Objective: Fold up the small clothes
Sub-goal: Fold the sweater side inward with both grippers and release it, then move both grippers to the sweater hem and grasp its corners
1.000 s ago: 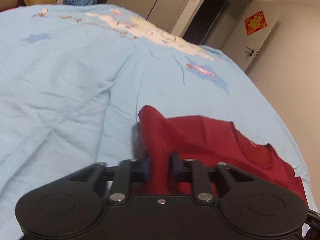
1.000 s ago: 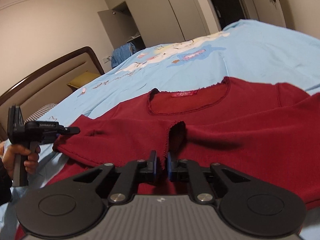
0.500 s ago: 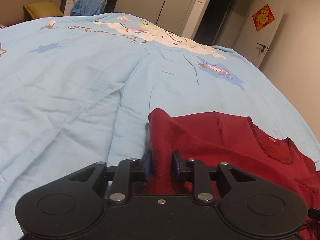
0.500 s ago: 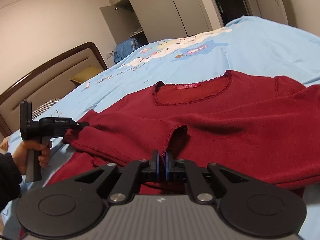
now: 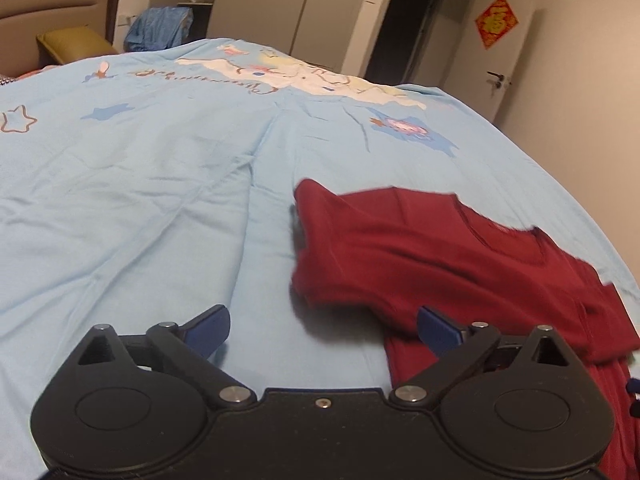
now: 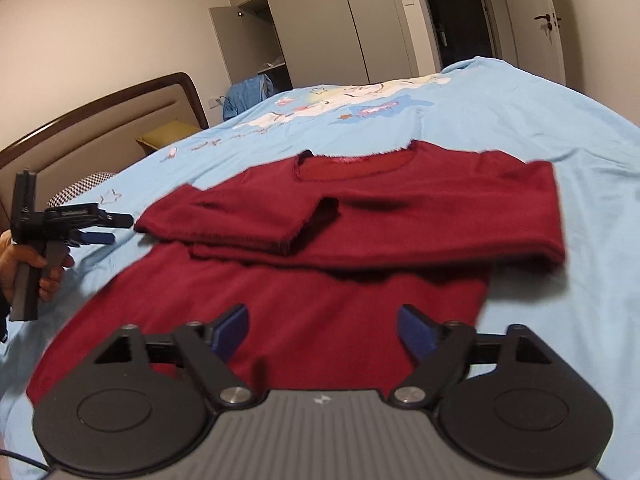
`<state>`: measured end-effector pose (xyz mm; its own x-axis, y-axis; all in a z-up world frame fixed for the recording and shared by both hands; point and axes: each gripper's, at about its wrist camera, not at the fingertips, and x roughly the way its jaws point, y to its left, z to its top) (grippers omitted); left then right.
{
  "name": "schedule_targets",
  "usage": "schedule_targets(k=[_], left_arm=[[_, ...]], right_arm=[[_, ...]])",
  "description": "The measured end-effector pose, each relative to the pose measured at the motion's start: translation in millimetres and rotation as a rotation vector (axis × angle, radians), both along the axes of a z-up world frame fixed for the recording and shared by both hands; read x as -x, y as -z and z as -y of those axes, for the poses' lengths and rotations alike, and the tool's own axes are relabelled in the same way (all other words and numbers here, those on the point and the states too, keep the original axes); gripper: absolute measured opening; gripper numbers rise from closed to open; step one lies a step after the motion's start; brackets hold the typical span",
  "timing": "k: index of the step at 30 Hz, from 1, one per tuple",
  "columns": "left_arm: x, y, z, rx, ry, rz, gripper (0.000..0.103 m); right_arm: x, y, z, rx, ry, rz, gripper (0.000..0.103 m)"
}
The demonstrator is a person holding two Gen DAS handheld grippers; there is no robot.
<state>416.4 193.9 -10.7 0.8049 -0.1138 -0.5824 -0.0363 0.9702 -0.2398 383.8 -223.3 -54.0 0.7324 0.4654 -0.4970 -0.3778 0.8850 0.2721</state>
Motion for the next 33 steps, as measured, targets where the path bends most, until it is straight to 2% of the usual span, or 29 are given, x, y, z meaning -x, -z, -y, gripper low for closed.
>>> schedule_targets(k=[7, 13, 16, 18, 22, 25, 28, 29, 30, 32, 33], left_arm=[[84, 7, 24, 0.01, 0.115, -0.03, 0.1], [131, 19, 39, -0.005, 0.16, -0.066, 0.1], [146, 22, 44, -0.015, 0.182, -0.082, 0.098], [152, 23, 46, -0.02, 0.189, -0.096, 0.096], [164, 25, 53, -0.037, 0.213, -0.117, 0.088], [169, 28, 59, -0.071, 0.195, -0.147, 0.081], [171, 29, 62, -0.081, 0.16, -0.159, 0.077], [172, 29, 63, -0.078, 0.14, -0.159, 0.073], [172, 29, 64, -0.074, 0.117, -0.16, 0.069], [173, 29, 67, -0.063, 0.095, -0.163, 0.049], [174, 28, 70, -0.053, 0.095, -0.163, 0.042]], right_arm=[[68, 7, 28, 0.025, 0.067, -0.039, 0.098], [118, 14, 38, -0.006, 0.092, -0.063, 0.097], [139, 18, 37, -0.01, 0.095, -0.073, 0.09], [151, 20, 36, -0.019, 0.099, -0.083, 0.081], [171, 23, 27, -0.016, 0.082, -0.085, 0.071], [179, 28, 20, 0.004, 0.077, -0.095, 0.062], [181, 34, 15, 0.025, 0.104, -0.111, 0.032], [180, 36, 15, 0.031, 0.127, -0.125, 0.019], [181, 37, 15, 0.03, 0.144, -0.128, 0.015], [184, 35, 18, 0.01, 0.159, -0.11, 0.008], [187, 32, 19, 0.006, 0.164, -0.094, 0.007]])
